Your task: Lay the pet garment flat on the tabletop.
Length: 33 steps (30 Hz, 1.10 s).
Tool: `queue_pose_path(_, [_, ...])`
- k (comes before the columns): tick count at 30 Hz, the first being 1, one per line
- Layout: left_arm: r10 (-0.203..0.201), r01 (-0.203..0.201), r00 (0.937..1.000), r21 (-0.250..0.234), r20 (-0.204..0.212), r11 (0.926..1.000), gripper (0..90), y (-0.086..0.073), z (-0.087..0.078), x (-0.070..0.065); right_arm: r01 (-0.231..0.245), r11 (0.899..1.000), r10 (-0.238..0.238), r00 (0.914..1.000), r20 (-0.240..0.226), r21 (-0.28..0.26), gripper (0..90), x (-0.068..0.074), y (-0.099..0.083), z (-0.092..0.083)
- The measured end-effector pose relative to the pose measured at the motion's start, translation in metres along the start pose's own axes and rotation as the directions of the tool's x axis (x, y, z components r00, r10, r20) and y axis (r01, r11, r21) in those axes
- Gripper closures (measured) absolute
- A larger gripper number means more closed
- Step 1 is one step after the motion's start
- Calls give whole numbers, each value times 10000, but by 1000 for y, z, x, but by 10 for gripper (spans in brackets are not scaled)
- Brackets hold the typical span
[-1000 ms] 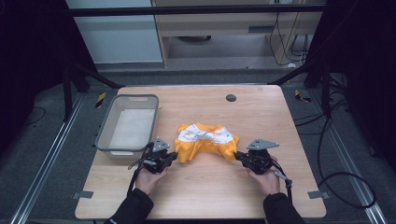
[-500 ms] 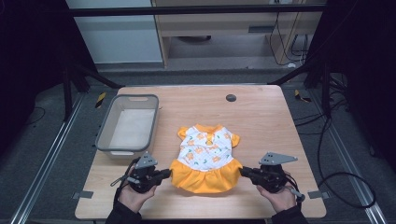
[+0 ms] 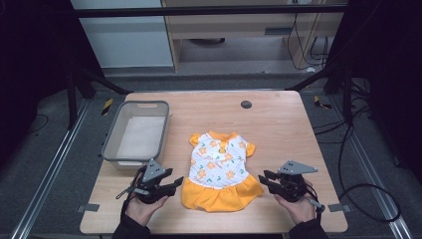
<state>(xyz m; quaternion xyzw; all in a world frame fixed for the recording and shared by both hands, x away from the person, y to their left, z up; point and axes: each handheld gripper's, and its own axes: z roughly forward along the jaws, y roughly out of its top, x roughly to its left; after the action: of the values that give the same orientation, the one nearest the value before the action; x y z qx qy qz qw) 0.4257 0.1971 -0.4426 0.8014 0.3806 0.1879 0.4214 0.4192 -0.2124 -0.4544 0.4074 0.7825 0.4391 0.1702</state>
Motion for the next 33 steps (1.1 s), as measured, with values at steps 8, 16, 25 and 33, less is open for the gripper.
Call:
queue_pose_path(8, [-170,150,9980,-334,-615,9993,445,41,29,21,-106,9984,145,9974,710,-549,595,-21,30,15])
queue_pose_path(16, [-42,21,9893,-143,-1457,9999,391,74,72,39,-368,9965,446,9936,1039,-754,574,-39,59,45])
queue_pose_path(25, [-298,426,9844,705,-1735,9966,390,73,143,60,-622,9974,670,9866,1488,-363,536,-61,56,96])
queue_pose_path(33, [-640,858,9823,1195,-1760,9891,407,63,168,68,-654,9972,588,9856,1584,371,569,-70,40,128])
